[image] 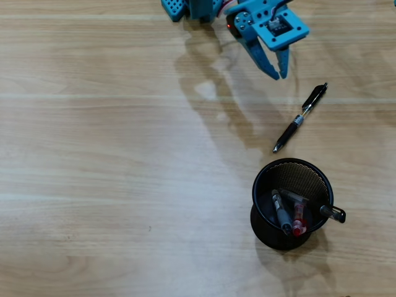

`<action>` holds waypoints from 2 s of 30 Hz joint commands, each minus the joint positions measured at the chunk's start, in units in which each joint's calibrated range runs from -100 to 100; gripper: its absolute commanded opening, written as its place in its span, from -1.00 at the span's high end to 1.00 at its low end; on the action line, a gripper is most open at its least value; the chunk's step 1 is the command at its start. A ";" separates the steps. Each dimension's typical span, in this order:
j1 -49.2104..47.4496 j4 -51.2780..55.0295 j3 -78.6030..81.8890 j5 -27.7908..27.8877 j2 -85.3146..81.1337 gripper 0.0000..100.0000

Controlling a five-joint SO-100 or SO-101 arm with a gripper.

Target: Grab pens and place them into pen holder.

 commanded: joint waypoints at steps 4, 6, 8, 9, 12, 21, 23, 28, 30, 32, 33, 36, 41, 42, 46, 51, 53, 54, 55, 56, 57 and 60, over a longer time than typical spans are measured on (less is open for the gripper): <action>-3.10 -0.48 4.53 -0.13 -2.49 0.95; -4.10 -0.65 5.25 -0.18 -1.82 0.95; -5.10 -0.65 5.34 -0.28 -0.73 0.95; -5.56 -0.65 5.07 -0.43 0.03 0.95; -7.46 -0.74 3.54 -2.36 3.56 0.95; -10.64 -0.74 -13.58 -2.51 21.28 0.95; -11.18 -0.65 -17.46 -2.51 24.56 0.95; -11.55 -0.22 -24.13 -2.51 29.68 0.95; -11.37 0.04 -25.39 -2.51 30.60 0.95; -10.55 0.30 -25.66 -3.94 31.02 0.95; -10.28 1.76 -25.66 -5.31 31.02 0.95; -10.19 9.59 -26.38 -9.98 30.77 0.95; -9.46 27.59 -35.75 -14.50 31.53 0.95; -9.19 29.74 -37.29 -14.96 31.61 0.95; -8.64 34.22 -40.53 -17.15 31.86 0.95; -8.64 34.56 -43.69 -20.35 35.56 0.95; -8.55 34.65 -45.76 -20.40 37.74 0.95; -8.28 34.65 -46.93 -20.30 38.83 0.95; -8.19 34.65 -48.28 -20.14 40.09 0.95; -8.19 34.65 -49.82 -20.14 41.44 0.95; -8.19 35.08 -51.44 -20.14 42.87 0.95; -8.28 39.12 -58.20 -20.14 46.98 0.95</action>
